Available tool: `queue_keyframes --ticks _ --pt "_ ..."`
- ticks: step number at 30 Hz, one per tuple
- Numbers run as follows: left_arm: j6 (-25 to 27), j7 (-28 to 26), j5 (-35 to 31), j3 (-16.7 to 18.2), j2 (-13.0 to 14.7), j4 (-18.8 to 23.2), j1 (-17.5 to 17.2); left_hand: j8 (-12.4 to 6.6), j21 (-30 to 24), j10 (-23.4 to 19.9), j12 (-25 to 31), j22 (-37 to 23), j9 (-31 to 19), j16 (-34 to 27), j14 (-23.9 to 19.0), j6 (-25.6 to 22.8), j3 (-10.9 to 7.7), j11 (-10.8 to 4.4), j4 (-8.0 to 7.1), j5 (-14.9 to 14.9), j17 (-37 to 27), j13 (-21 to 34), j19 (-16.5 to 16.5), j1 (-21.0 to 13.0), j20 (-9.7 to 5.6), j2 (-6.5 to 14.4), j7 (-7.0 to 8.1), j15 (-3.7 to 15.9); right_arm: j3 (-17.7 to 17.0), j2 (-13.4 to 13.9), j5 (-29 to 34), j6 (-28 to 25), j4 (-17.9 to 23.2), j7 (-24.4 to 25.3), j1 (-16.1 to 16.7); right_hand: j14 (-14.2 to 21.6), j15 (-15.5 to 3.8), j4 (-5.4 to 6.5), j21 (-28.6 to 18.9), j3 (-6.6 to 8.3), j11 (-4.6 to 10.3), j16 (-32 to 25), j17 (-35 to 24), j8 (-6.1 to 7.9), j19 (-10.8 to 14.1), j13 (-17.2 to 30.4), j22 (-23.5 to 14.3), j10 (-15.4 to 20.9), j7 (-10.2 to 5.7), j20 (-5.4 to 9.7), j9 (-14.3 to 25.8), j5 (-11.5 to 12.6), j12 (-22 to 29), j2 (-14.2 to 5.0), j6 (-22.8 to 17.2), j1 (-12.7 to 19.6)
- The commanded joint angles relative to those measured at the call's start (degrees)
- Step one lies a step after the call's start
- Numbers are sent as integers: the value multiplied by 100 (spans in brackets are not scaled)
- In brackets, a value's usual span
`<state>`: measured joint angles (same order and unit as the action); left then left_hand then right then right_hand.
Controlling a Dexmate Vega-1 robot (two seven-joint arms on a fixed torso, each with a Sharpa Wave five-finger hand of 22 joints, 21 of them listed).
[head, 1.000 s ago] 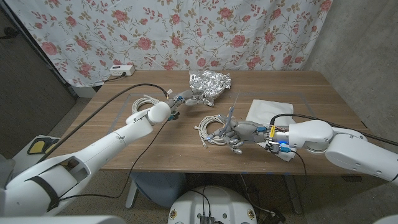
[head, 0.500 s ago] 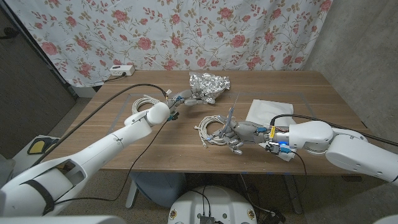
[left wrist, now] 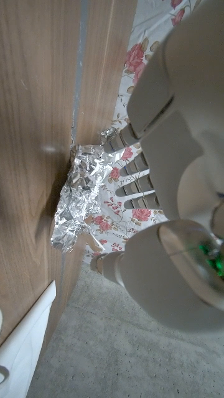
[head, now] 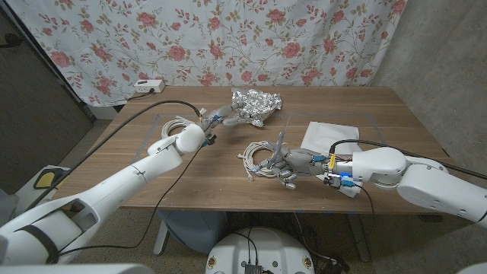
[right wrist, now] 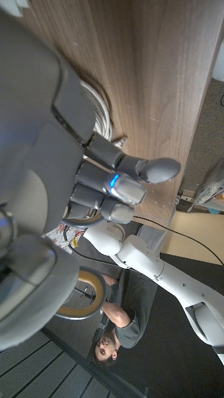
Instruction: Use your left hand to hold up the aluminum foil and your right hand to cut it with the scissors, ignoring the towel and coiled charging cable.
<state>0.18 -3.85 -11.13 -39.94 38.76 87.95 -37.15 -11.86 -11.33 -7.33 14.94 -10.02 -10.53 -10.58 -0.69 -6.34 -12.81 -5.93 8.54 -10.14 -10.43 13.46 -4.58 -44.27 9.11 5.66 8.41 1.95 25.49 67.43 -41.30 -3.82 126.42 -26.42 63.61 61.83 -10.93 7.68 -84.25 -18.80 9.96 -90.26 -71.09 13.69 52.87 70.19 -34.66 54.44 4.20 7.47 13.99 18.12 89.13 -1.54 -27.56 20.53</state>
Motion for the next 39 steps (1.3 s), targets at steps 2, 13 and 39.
queue_keyframes --ticks 2,13,39 --pt "-19 149 -216 -130 -127 -239 297 30 52 59 -39 -18 -31 14 107 32 -47 18 7 3 -9 4 114 -65 -3 -37 52 -1 8 -15 -18 -5 2 36 26 33 -109 16 -37 13 46 7 -17 -9 -45 18 -32 9 542 79 16 -5 -2 -32 -550 52" --pt "-148 311 -300 -372 -427 -738 640 55 66 134 -84 -9 -32 24 190 76 -52 63 6 5 0 -13 178 -76 -98 -35 6 -6 -63 52 -69 19 12 95 93 37 -109 20 -59 9 29 8 -17 -19 -41 44 29 11 538 86 23 -40 27 -66 -557 74" --pt "-177 492 -334 -646 -718 -1190 995 37 51 73 -79 -3 -34 -36 92 11 -28 34 -21 11 2 -36 193 -33 -75 -55 -116 -7 -170 122 -142 133 -1 151 230 52 -110 25 -166 4 39 8 -17 -35 -70 36 44 16 536 90 35 -104 24 -106 -578 113"
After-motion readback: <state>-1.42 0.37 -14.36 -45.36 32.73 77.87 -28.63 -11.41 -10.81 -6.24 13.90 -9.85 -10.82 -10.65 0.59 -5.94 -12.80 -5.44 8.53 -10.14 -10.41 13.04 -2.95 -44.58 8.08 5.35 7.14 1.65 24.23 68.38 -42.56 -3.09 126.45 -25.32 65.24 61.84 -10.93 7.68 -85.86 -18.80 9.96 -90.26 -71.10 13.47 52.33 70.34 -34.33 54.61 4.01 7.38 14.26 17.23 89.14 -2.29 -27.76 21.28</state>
